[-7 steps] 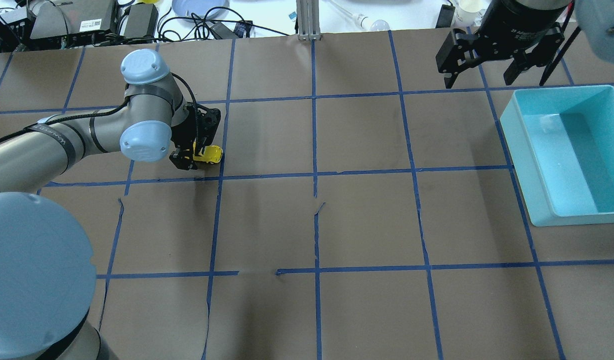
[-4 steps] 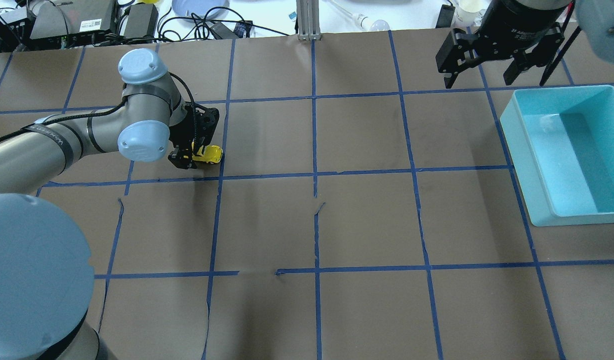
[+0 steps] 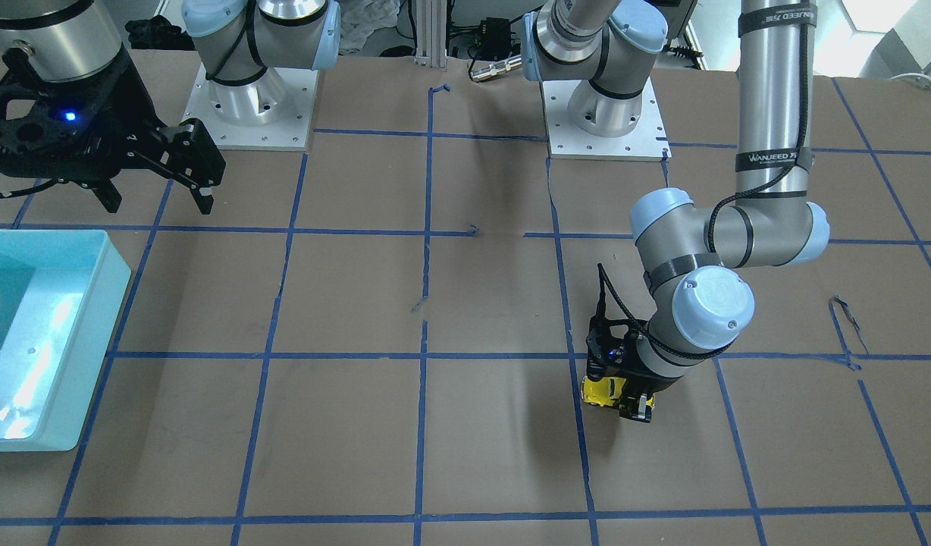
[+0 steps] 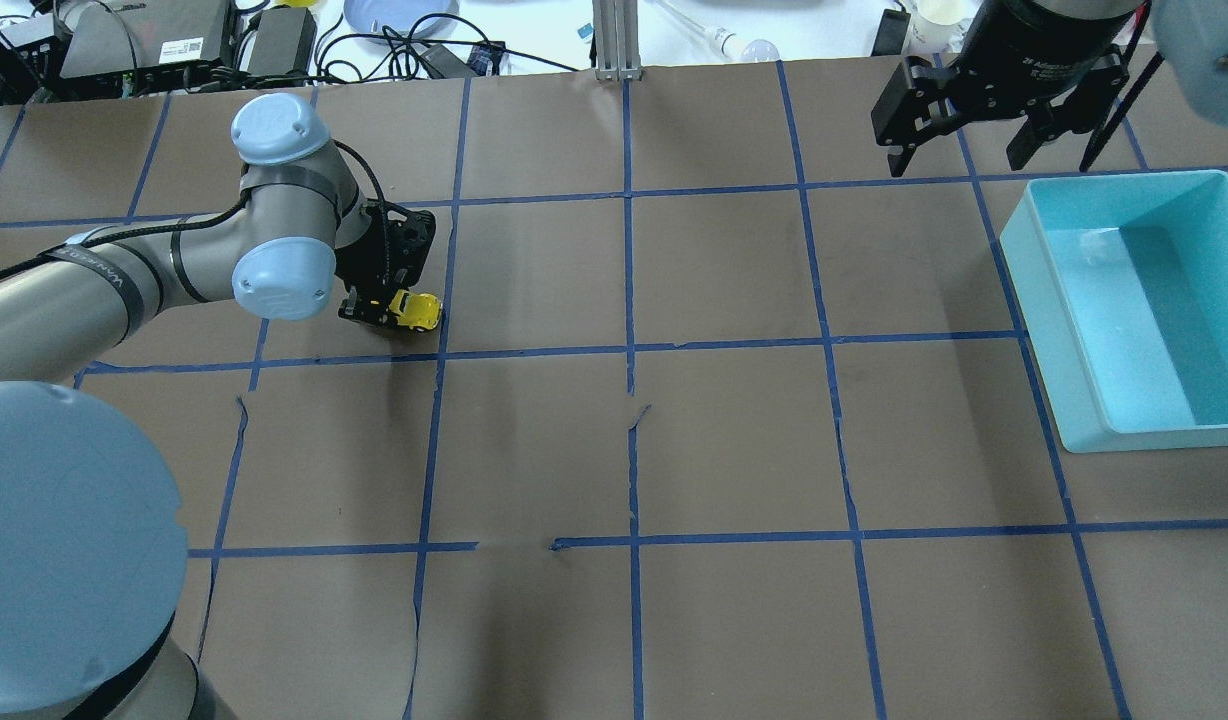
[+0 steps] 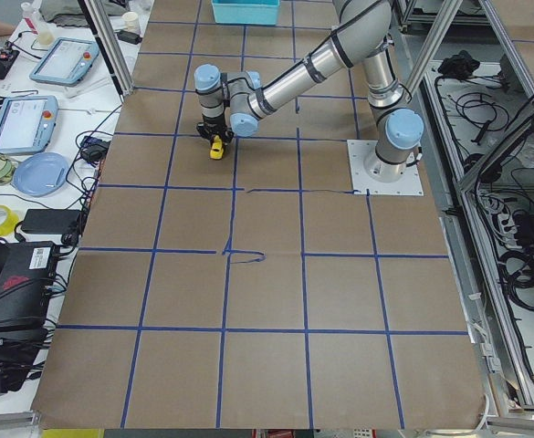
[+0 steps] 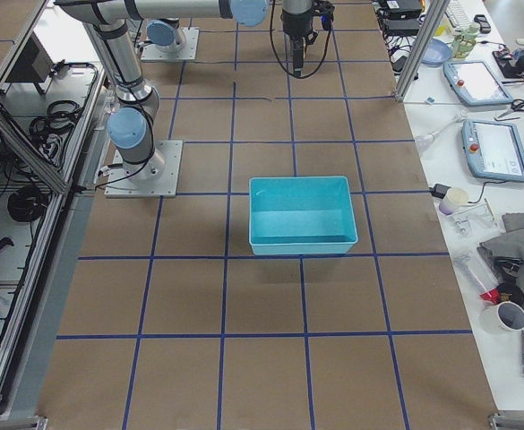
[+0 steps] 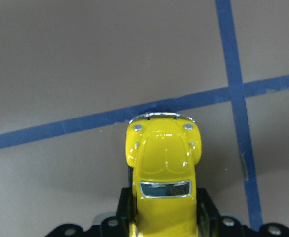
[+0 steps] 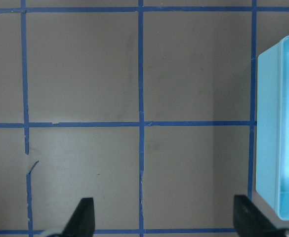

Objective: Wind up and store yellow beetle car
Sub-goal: 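Drag the held car backward along the table with the left gripper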

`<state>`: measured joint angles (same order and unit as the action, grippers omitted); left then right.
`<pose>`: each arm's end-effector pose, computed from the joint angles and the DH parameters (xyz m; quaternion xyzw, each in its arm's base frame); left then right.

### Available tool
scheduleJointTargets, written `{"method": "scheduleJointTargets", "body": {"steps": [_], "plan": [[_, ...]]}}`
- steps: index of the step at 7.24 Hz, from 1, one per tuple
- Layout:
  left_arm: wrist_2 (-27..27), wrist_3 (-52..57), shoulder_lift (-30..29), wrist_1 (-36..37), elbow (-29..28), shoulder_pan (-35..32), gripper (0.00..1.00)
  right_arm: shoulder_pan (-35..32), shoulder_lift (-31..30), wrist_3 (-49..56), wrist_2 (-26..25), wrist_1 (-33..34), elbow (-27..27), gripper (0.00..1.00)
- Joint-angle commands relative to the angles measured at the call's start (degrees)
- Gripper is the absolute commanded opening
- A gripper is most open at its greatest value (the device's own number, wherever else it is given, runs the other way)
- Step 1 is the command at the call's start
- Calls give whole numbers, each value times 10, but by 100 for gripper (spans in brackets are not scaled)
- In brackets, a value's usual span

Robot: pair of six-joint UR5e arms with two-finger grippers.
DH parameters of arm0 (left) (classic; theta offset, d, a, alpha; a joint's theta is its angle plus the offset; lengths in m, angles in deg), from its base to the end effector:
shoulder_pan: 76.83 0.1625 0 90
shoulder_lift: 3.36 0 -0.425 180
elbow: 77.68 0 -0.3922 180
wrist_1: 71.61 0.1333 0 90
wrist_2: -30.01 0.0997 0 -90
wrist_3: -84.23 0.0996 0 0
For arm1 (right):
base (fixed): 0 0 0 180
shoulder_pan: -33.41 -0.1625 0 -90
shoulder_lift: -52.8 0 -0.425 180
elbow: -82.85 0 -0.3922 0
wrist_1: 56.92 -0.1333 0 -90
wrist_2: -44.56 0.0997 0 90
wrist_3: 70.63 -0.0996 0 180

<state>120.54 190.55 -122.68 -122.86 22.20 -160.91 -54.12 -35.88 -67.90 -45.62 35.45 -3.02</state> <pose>-0.0687 -0.6214 0.1848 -0.7683 -0.6401 -0.0060 0.0007 0.1109 -0.5151 0.5164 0.0022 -0.9990 0.0451 0.0036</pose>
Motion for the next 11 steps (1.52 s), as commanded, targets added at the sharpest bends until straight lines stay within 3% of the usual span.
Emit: {"method": "scheduleJointTargets", "body": {"steps": [1,10,11], "plan": [[0,-6,-3,0,0,15,11,0,0,-1,0,0,0,100],[-3,39,-5,-1,3,123,12,0,-3,-1,4,0,-5,100],[0,65,-2,0,0,147,18,0,-3,-1,4,0,-6,100]]}}
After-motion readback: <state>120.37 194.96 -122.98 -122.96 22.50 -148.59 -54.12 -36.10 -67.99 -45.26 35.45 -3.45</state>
